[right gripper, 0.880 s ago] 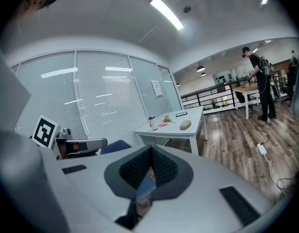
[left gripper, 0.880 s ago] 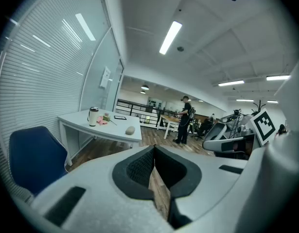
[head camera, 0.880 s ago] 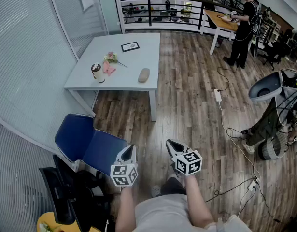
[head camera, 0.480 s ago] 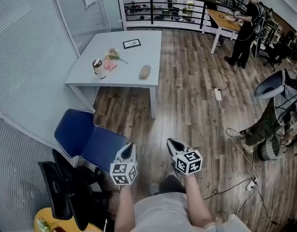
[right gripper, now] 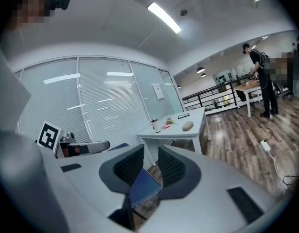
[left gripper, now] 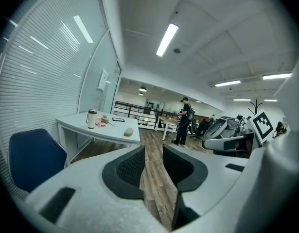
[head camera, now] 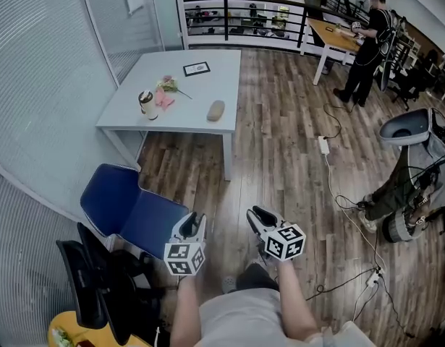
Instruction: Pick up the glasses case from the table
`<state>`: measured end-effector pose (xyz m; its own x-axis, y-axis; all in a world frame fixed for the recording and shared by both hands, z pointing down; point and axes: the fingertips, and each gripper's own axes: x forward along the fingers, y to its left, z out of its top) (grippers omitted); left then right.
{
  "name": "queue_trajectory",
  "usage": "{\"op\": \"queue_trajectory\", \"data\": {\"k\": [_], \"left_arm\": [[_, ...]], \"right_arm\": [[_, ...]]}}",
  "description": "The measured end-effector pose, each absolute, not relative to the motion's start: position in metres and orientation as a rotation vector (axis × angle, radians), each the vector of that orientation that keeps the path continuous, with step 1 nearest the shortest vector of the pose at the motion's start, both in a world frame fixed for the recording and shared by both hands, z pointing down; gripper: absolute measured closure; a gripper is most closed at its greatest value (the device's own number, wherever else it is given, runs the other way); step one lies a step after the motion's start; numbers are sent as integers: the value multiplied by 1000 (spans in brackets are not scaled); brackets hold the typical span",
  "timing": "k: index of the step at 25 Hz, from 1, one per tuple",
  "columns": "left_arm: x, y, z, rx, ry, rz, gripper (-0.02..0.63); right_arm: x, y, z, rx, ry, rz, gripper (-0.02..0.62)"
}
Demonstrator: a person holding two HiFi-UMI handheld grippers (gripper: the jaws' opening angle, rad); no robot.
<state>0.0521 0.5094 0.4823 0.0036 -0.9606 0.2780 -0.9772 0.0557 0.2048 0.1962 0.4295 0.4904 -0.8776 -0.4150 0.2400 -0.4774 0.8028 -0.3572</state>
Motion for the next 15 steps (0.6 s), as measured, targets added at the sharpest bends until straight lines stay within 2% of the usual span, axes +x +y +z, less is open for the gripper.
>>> {"op": "queue_trajectory", "data": {"k": [5,15], "left_arm": [[53,514,478,1978,-1970,47,446],[52,525,487,1988,-1919,31,366]], "right_arm": [[195,433,488,688,-2849,649,426],[192,441,502,701,-2817,682,359]]}}
